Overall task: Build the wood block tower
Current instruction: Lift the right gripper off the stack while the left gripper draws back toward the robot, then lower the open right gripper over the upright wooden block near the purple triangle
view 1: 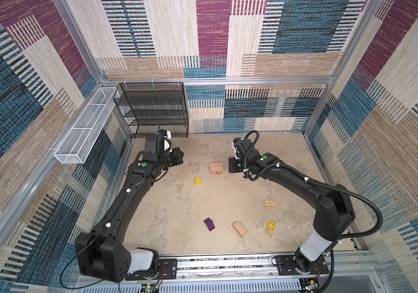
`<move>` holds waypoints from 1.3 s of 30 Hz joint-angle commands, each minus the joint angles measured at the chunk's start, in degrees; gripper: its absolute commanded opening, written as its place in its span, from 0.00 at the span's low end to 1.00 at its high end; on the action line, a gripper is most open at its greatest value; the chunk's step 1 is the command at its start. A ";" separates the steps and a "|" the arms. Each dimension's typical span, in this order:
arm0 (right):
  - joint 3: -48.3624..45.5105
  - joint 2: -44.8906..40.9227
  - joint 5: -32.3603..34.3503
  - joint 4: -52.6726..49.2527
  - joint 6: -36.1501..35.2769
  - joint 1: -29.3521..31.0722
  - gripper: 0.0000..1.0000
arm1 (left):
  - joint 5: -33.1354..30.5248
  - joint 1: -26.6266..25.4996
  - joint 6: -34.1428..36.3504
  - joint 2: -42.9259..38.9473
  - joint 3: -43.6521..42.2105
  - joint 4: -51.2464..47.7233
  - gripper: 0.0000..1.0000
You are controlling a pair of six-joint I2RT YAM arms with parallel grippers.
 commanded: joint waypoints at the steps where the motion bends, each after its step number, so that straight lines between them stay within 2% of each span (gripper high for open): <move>1: -5.32 -4.19 2.00 4.78 1.34 -0.04 0.09 | 0.35 -0.07 2.35 -5.42 -4.85 -2.50 0.21; 5: -13.11 -10.99 0.36 5.55 2.04 -0.04 0.14 | 3.46 -0.38 2.76 -13.51 -10.69 -3.91 0.36; 7: -18.98 -16.78 -1.09 8.21 3.51 -0.04 0.39 | 4.37 -0.82 3.96 -17.57 -13.40 -4.80 0.44; 8: -22.77 -20.80 -1.43 9.90 5.08 -0.04 0.62 | 4.71 -1.07 4.63 -19.59 -14.66 -5.35 0.50; 9: -26.06 -24.46 -2.34 11.19 5.83 -0.03 0.76 | 5.14 -1.32 5.50 -21.53 -15.73 -5.84 0.57; 11: -32.27 -31.26 -4.41 14.47 6.23 -0.03 0.91 | 6.16 -1.85 7.03 -24.54 -17.38 -6.56 0.67; 13: -37.16 -37.20 -5.74 16.29 6.57 -0.04 0.98 | 7.29 -2.53 8.60 -27.04 -18.97 -6.90 0.74; 14: -39.09 -39.88 -6.15 16.23 6.76 0.00 1.00 | 7.85 -2.91 9.35 -28.19 -19.77 -6.94 0.81; 15: -40.31 -41.98 -6.37 15.70 6.95 -0.04 1.00 | 8.43 -3.31 10.26 -29.17 -20.66 -6.91 0.84; 18: -42.23 -45.02 -6.75 11.33 8.20 -0.04 1.00 | 8.66 -4.93 12.28 -31.25 -23.18 -6.91 0.87; 22: -43.47 -44.54 -9.76 6.11 11.46 0.02 1.00 | 7.79 -8.13 13.70 -30.95 -25.27 -6.89 0.92; 24: -43.99 -43.74 -11.14 4.57 13.05 0.11 1.00 | 6.65 -10.56 14.50 -29.89 -25.53 -6.79 0.99; 26: -44.68 -43.35 -11.72 3.57 14.92 0.67 1.00 | 5.53 -13.18 15.57 -27.85 -25.32 -6.90 0.99; 29: -45.71 -43.75 -11.30 3.14 17.74 2.74 0.99 | 5.75 -14.47 16.84 -25.06 -24.82 -7.44 0.99; 33: -45.63 -42.80 -10.36 1.95 19.78 6.18 0.91 | 4.79 -14.47 18.29 -22.50 -24.63 -8.58 0.99; 39: -41.30 -39.20 -5.41 -2.95 20.39 11.92 0.78 | 6.73 -14.99 19.56 -17.70 -22.98 -8.73 1.00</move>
